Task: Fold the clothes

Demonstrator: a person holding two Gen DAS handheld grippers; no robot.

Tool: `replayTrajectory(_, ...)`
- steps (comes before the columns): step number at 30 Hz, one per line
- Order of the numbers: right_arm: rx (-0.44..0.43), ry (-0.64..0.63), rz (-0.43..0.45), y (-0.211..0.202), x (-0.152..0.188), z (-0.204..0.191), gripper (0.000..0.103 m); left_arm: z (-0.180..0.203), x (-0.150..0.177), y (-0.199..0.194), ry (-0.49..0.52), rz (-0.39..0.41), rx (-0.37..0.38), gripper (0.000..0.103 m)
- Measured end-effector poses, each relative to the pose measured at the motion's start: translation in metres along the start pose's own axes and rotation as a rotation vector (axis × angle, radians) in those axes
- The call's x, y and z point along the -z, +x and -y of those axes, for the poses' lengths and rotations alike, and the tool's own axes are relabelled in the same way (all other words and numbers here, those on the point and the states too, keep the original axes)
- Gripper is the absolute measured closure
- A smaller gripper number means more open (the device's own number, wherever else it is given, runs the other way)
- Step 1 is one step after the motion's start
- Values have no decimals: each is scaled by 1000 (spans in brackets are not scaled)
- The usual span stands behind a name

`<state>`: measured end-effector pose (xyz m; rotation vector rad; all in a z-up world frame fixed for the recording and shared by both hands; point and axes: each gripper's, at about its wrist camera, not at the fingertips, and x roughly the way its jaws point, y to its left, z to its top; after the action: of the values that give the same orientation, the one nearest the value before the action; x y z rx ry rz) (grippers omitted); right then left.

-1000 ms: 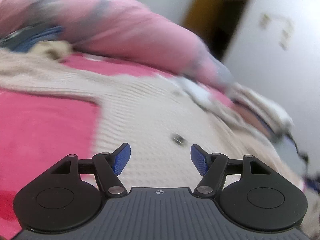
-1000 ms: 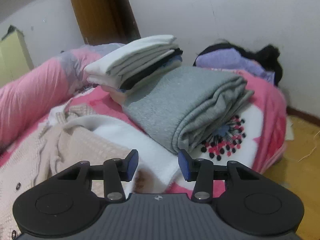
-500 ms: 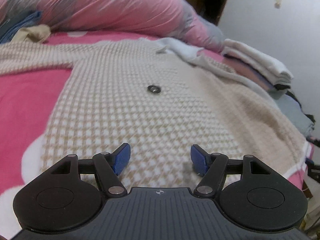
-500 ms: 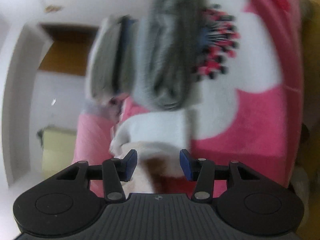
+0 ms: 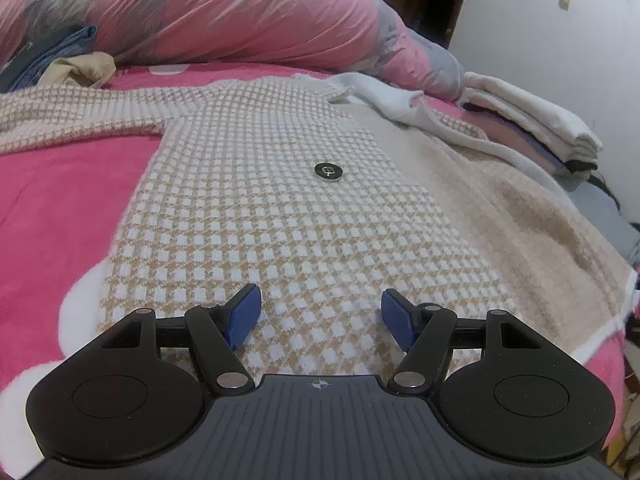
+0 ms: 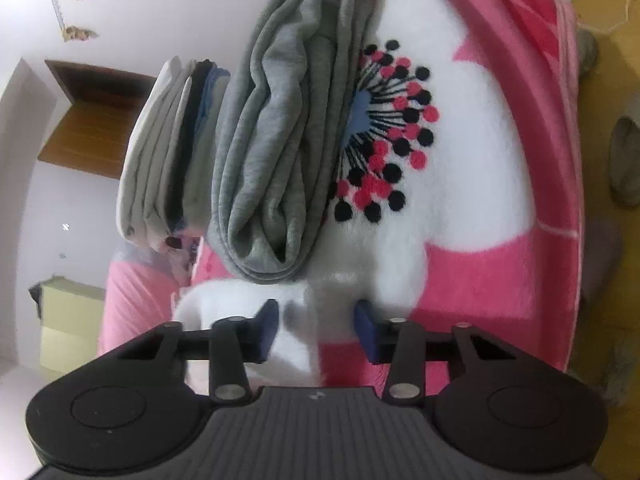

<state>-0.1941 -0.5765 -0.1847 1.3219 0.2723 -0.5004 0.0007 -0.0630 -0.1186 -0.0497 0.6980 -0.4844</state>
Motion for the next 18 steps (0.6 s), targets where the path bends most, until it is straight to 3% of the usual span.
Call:
replayTrajectory(2, -24, -40, 30, -10, 1, -4, 94, 1, 1, -1, 6, 4, -3, 36)
replayTrajectory(3, -39, -59, 46, -15, 2, -7, 95, 1, 2, -2, 7, 6, -4, 36)
replayTrajectory(8, -93, -141, 92, -28, 4, -33, 99, 1, 4, -5, -7, 11, -2, 36)
replayTrajectory(18, -329, -335, 98, -44, 20, -131, 99, -2, 11, -13, -56, 37, 20, 36)
